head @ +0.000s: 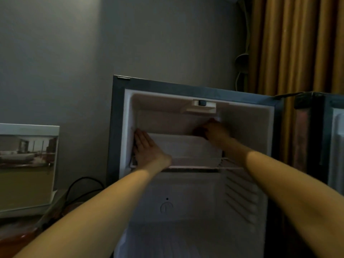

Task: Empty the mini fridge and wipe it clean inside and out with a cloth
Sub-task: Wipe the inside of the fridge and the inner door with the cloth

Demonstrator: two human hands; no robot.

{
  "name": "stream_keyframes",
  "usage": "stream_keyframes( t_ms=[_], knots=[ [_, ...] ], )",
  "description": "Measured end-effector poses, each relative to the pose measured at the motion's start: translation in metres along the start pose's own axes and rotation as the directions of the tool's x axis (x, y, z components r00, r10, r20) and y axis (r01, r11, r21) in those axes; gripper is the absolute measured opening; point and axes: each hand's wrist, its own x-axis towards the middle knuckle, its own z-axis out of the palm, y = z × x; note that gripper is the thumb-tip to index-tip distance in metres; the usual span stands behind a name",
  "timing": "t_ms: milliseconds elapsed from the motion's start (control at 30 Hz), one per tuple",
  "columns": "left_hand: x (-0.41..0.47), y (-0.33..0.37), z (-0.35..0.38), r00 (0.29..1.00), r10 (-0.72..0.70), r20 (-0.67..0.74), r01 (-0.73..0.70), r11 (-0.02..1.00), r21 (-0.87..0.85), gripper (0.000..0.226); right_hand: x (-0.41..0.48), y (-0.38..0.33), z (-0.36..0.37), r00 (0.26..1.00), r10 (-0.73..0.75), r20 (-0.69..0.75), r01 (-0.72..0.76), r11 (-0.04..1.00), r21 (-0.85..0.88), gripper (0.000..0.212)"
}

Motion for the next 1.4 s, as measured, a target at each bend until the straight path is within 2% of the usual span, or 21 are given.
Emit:
stream_keyframes(
  t_ms=[100,167,233,300,433,533,600,667,767,833,900,1000,1067,1167,1233,1300,1400],
  knots=[
    [-0.001,0.001,0.000,1.000,0.001,-0.021,-0.001,1.000,0.013,0.106,-0.008,0.028,-0.012,0.989,0.059,-0.133,-0.098,0.946,-0.308,0.046],
    [-0.001,0.000,0.001,1.000,0.009,-0.028,-0.008,1.000,0.014,0.106,-0.008,0.024,-0.012,0.984,0.085,-0.158,-0.130,0.946,-0.298,0.042],
    [-0.001,-0.001,0.001,1.000,0.019,-0.025,-0.018,1.000,0.014,0.107,-0.003,0.015,-0.007,0.960,0.196,-0.201,-0.218,0.971,-0.098,0.036],
    [-0.001,-0.001,0.001,0.999,0.031,-0.015,-0.031,1.000,0.001,0.107,0.003,0.007,-0.001,0.929,0.311,-0.198,-0.291,0.948,0.127,0.038],
    [-0.001,0.000,0.002,1.000,0.025,-0.018,-0.024,0.999,0.020,0.110,0.014,-0.006,0.002,0.859,0.480,-0.176,-0.350,0.803,0.482,0.042],
    [0.002,0.001,0.003,1.000,0.021,-0.014,-0.020,0.999,0.046,0.110,0.026,-0.026,0.011,0.882,0.466,-0.068,-0.317,0.693,0.648,0.037],
    [0.003,0.002,0.004,1.000,0.027,-0.010,-0.027,0.998,0.057,0.108,0.030,-0.058,0.016,0.900,0.434,-0.037,-0.287,0.653,0.701,0.034],
    [0.004,0.001,0.006,1.000,0.028,0.004,-0.029,0.999,0.033,0.108,0.033,-0.099,0.023,0.913,0.406,-0.043,-0.264,0.668,0.695,0.037],
    [0.002,-0.003,0.005,0.999,0.043,-0.020,-0.043,0.999,-0.022,0.095,0.037,-0.159,0.040,0.975,0.205,-0.081,-0.082,0.679,0.730,0.034],
    [-0.001,-0.005,0.004,0.996,0.078,-0.045,-0.079,0.996,-0.026,0.085,0.037,-0.180,0.045,0.989,0.125,-0.081,-0.020,0.653,0.757,0.030],
    [-0.002,-0.005,0.003,0.996,0.081,-0.044,-0.083,0.996,-0.044,0.090,0.040,-0.178,0.048,0.991,0.075,-0.106,0.029,0.673,0.739,0.027],
    [0.004,-0.003,0.005,1.000,0.028,-0.009,-0.028,0.999,-0.020,0.108,0.044,-0.147,0.053,0.989,0.014,-0.150,0.084,0.774,0.628,0.020],
    [0.005,-0.002,0.005,1.000,0.017,0.021,-0.017,1.000,0.009,0.110,0.047,-0.117,0.054,0.985,0.058,-0.160,0.058,0.767,0.639,0.014],
    [0.004,-0.001,0.002,0.999,0.016,0.043,-0.018,0.999,0.044,0.111,0.046,-0.060,0.038,0.962,0.249,-0.113,-0.092,0.682,0.726,0.015],
    [0.003,-0.001,0.001,0.999,0.012,0.051,-0.015,0.998,0.056,0.108,0.041,-0.013,0.026,0.935,0.347,-0.076,-0.212,0.717,0.664,0.025],
    [0.003,-0.001,0.002,0.999,0.006,0.045,-0.009,0.998,0.069,0.105,0.035,0.020,0.023,0.893,0.433,-0.124,-0.267,0.731,0.628,0.031],
    [0.001,0.001,0.001,1.000,0.009,0.026,-0.010,0.998,0.063,0.103,0.024,0.020,0.030,0.879,0.439,-0.188,-0.303,0.817,0.491,0.040]
  ],
)
